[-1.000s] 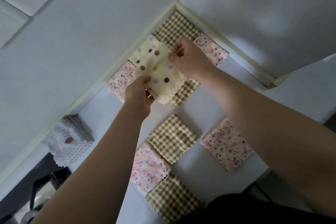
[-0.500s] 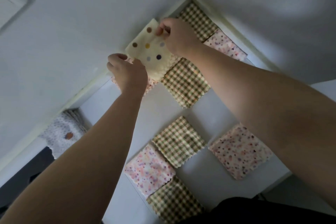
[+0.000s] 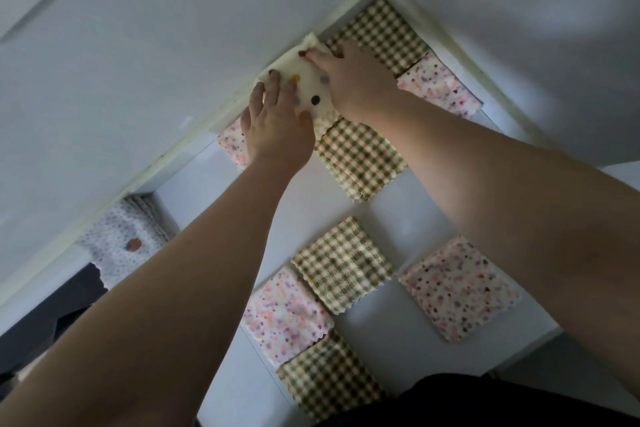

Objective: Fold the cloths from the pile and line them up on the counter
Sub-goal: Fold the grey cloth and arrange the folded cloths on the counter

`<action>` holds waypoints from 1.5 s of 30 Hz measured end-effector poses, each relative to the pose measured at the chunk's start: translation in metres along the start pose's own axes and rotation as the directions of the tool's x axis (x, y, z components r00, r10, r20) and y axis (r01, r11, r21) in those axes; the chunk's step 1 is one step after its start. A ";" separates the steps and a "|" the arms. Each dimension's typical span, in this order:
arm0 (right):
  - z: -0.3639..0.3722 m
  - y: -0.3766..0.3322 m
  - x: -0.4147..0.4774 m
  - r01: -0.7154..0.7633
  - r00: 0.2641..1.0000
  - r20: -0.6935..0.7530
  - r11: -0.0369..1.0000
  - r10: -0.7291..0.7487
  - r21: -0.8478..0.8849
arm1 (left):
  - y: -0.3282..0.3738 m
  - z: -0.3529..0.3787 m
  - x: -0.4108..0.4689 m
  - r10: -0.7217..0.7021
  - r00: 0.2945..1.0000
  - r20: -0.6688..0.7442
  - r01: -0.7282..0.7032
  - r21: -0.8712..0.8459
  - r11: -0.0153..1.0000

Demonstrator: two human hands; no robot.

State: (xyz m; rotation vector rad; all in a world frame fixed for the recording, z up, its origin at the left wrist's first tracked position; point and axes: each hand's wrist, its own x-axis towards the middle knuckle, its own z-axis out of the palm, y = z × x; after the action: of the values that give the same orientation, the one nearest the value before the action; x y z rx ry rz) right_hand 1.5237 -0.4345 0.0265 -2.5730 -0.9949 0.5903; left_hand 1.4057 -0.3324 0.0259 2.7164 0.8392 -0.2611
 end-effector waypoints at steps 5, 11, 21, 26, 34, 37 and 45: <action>-0.005 -0.020 -0.021 0.006 0.976 -0.216 0.994 -0.029 -0.106 | -0.010 -0.002 -0.025 -0.046 0.949 -0.311 -0.021 -0.209 0.978; 0.020 -0.060 -0.068 0.209 0.957 -0.184 0.973 -0.225 -0.100 | -0.043 0.014 -0.058 -0.171 0.985 -0.014 0.168 -0.129 0.977; 0.059 -0.081 -0.116 0.291 0.957 0.001 0.955 -0.291 -0.054 | -0.099 0.005 -0.099 -0.261 0.963 0.073 0.265 -0.046 0.963; 0.065 -0.084 -0.141 0.341 0.938 0.070 0.940 -0.340 -0.002 | -0.099 -0.002 -0.117 -0.224 0.971 0.087 0.232 -0.095 0.968; 0.097 -0.104 -0.182 0.501 0.853 0.274 0.843 -0.443 -0.196 | -0.107 0.017 -0.204 -0.192 0.963 0.191 0.222 -0.150 0.964; 0.112 -0.112 -0.186 0.513 0.848 0.307 0.815 -0.432 -0.271 | -0.116 0.023 -0.226 -0.197 0.946 0.257 0.231 -0.107 0.967; 0.109 -0.126 -0.189 0.558 0.800 0.336 0.822 -0.497 -0.114 | -0.132 0.009 -0.232 -0.201 0.910 0.362 0.244 -0.077 0.967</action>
State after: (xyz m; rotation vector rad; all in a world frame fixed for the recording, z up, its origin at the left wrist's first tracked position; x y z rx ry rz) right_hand 1.2731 -0.4612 0.0360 -2.2286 -1.8886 0.7447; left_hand 1.1404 -0.3526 0.0476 2.3586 1.0165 -0.6990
